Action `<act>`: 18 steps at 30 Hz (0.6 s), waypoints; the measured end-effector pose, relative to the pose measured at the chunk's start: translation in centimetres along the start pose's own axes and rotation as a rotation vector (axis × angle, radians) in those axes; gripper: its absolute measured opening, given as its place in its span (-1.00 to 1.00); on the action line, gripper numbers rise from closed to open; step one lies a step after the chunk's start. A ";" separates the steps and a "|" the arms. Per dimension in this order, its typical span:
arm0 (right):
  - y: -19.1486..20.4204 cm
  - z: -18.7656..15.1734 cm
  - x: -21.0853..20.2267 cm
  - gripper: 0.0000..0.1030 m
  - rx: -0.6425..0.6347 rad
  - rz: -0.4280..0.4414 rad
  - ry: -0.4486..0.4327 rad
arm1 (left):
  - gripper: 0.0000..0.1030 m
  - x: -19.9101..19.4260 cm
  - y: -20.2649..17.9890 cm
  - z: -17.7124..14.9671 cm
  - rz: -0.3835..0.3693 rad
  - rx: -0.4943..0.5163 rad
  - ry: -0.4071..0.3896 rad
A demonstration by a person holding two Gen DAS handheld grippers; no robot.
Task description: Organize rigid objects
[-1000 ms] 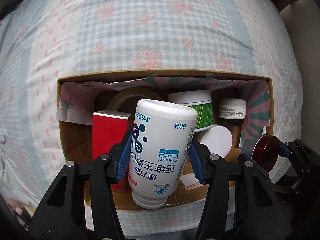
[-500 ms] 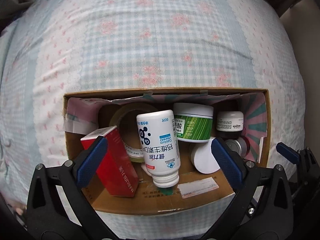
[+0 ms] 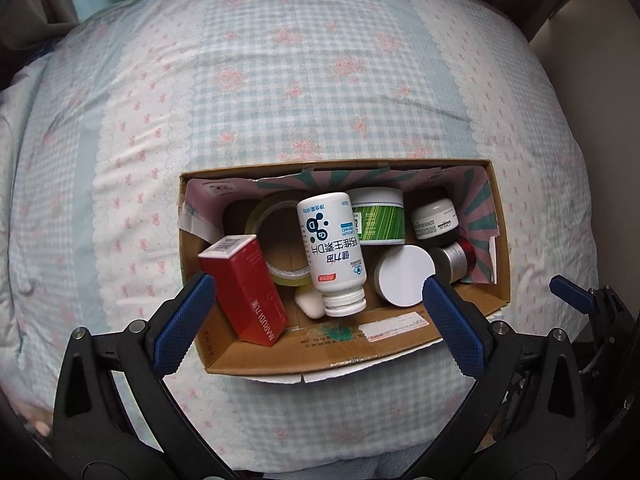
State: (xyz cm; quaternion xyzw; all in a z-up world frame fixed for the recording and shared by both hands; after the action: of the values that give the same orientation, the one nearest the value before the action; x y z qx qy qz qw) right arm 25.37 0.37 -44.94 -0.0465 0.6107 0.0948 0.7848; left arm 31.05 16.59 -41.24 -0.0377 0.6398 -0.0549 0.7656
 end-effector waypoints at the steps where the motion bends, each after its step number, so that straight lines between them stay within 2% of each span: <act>1: 0.0 0.0 -0.7 1.00 0.009 -0.004 -0.013 | 1.00 -0.8 -0.1 0.0 0.001 0.012 -0.016; 7: -0.9 1.0 -6.8 1.00 0.041 -0.034 -0.097 | 1.00 -8.5 -0.7 0.8 -0.008 0.034 -0.144; 12: -2.0 2.3 -14.9 1.00 0.072 -0.038 -0.223 | 1.00 -17.9 -1.5 1.1 -0.025 0.021 -0.335; 18: -4.0 2.7 -26.6 1.00 0.102 -0.079 -0.401 | 1.00 -29.8 -4.2 -1.0 -0.027 -0.002 -0.572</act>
State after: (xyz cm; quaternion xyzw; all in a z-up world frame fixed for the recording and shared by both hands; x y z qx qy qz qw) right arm 22.50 -5.46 -18.75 -0.0109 0.4440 0.0402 0.8951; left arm 24.66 16.43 -11.78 -0.0609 0.3972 -0.0518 0.9142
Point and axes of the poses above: each gripper's, at about its wrist camera, not at the fingertips, and x roughly the way its jaws point, y to its left, z to its top, the point moved 8 cm from there along x, roughly the way its jaws point, and after that the axes turned 6 degrees about -x, right-handed, at the moved point
